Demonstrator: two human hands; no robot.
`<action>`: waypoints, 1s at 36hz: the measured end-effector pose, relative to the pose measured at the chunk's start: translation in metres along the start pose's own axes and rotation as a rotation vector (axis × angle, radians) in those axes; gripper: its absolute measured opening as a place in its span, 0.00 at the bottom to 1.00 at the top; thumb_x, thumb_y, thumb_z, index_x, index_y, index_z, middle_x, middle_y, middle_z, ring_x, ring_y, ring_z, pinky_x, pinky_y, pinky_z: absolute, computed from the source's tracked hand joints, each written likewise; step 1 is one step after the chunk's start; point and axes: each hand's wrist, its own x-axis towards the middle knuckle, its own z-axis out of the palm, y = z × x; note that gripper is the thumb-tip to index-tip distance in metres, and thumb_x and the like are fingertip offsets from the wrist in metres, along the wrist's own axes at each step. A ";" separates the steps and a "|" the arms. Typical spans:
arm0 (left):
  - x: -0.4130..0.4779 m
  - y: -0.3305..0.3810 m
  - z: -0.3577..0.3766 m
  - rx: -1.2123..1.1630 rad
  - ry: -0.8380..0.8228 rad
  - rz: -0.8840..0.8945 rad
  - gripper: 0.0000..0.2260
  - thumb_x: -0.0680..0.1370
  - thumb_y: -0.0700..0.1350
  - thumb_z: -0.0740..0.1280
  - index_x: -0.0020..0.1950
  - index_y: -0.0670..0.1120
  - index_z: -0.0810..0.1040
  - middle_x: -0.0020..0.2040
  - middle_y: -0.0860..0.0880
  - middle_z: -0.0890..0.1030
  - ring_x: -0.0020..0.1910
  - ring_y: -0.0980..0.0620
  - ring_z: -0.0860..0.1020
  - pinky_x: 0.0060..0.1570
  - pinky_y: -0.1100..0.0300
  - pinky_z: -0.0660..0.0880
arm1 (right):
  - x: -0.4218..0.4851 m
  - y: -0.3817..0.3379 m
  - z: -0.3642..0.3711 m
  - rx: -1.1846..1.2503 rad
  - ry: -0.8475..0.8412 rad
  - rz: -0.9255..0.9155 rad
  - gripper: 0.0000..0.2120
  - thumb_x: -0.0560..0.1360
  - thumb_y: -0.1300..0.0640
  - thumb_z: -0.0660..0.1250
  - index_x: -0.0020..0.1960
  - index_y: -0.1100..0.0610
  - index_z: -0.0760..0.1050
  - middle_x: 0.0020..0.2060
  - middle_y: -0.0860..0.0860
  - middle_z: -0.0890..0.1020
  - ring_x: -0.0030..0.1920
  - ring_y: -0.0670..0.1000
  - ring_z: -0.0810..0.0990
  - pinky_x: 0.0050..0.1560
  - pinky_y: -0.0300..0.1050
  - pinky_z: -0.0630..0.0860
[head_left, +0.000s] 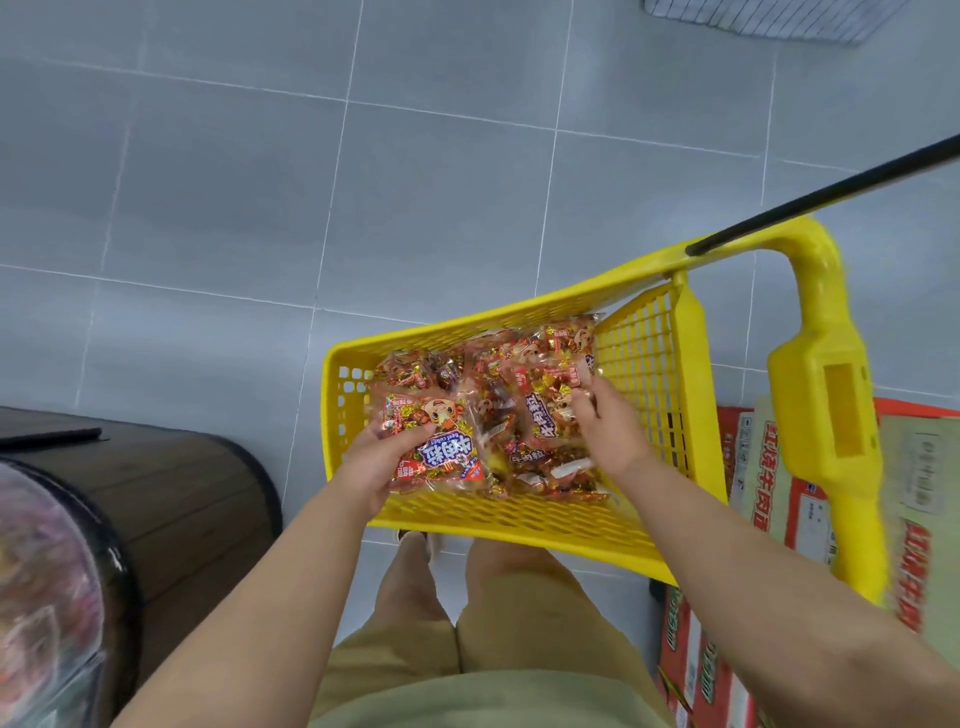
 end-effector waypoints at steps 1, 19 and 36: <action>-0.006 0.002 -0.003 -0.022 0.011 0.018 0.23 0.71 0.42 0.75 0.64 0.46 0.74 0.54 0.41 0.83 0.52 0.41 0.82 0.46 0.48 0.78 | -0.004 -0.011 -0.001 0.095 0.021 0.008 0.07 0.81 0.55 0.54 0.52 0.54 0.70 0.37 0.44 0.71 0.32 0.48 0.69 0.31 0.43 0.65; -0.162 -0.013 -0.173 -0.583 0.177 0.439 0.06 0.75 0.41 0.68 0.51 0.47 0.79 0.40 0.48 0.85 0.33 0.51 0.83 0.29 0.60 0.77 | -0.102 -0.232 0.113 0.698 -0.575 0.064 0.05 0.77 0.53 0.65 0.50 0.54 0.73 0.29 0.47 0.80 0.25 0.45 0.76 0.26 0.40 0.74; -0.298 -0.217 -0.421 -0.945 0.530 0.561 0.22 0.63 0.48 0.76 0.56 0.48 0.77 0.42 0.53 0.86 0.35 0.55 0.83 0.31 0.61 0.76 | -0.326 -0.309 0.362 0.330 -1.007 0.044 0.21 0.68 0.64 0.72 0.55 0.52 0.67 0.50 0.56 0.81 0.40 0.53 0.80 0.39 0.45 0.80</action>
